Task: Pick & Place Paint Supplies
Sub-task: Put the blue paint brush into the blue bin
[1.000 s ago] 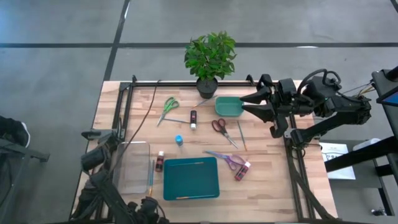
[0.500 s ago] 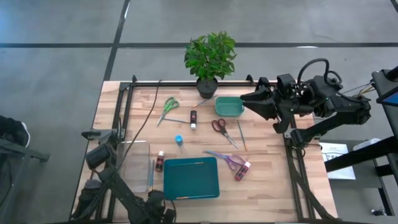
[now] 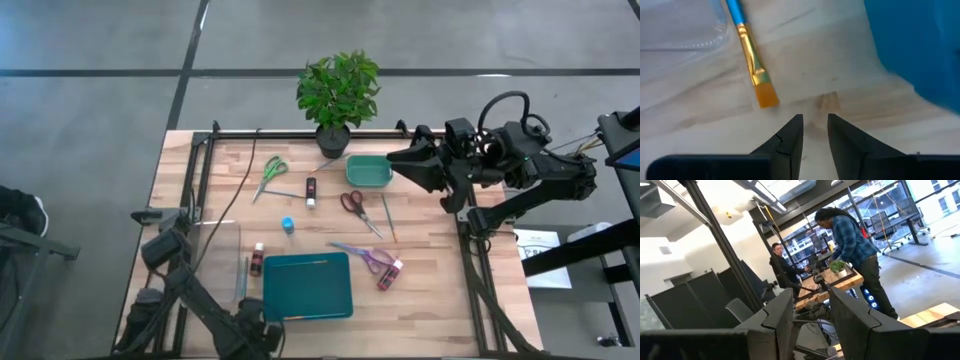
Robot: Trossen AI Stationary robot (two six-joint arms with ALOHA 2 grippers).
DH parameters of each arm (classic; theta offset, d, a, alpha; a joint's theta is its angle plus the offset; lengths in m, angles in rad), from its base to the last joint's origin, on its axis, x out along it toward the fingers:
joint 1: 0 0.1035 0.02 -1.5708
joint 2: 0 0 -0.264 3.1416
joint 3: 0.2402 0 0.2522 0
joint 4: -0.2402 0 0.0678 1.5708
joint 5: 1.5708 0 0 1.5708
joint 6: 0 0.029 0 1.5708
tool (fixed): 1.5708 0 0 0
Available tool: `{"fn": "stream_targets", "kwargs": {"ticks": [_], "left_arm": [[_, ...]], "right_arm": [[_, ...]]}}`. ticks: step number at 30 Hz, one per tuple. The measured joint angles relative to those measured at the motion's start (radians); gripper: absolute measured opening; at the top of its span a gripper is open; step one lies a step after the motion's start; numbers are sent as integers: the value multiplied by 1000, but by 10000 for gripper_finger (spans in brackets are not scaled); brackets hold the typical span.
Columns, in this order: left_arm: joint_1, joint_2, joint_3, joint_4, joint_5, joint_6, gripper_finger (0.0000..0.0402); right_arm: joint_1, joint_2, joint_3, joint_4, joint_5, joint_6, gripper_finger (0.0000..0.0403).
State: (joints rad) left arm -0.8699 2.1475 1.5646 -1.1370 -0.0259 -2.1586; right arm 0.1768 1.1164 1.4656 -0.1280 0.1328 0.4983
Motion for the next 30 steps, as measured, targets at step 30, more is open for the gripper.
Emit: {"fn": "stream_targets", "kwargs": {"ticks": [30], "left_arm": [[12,-4,-64,-25,19,-1,99]], "right_arm": [[-1,0,0,-4,8,-33,128]]}}
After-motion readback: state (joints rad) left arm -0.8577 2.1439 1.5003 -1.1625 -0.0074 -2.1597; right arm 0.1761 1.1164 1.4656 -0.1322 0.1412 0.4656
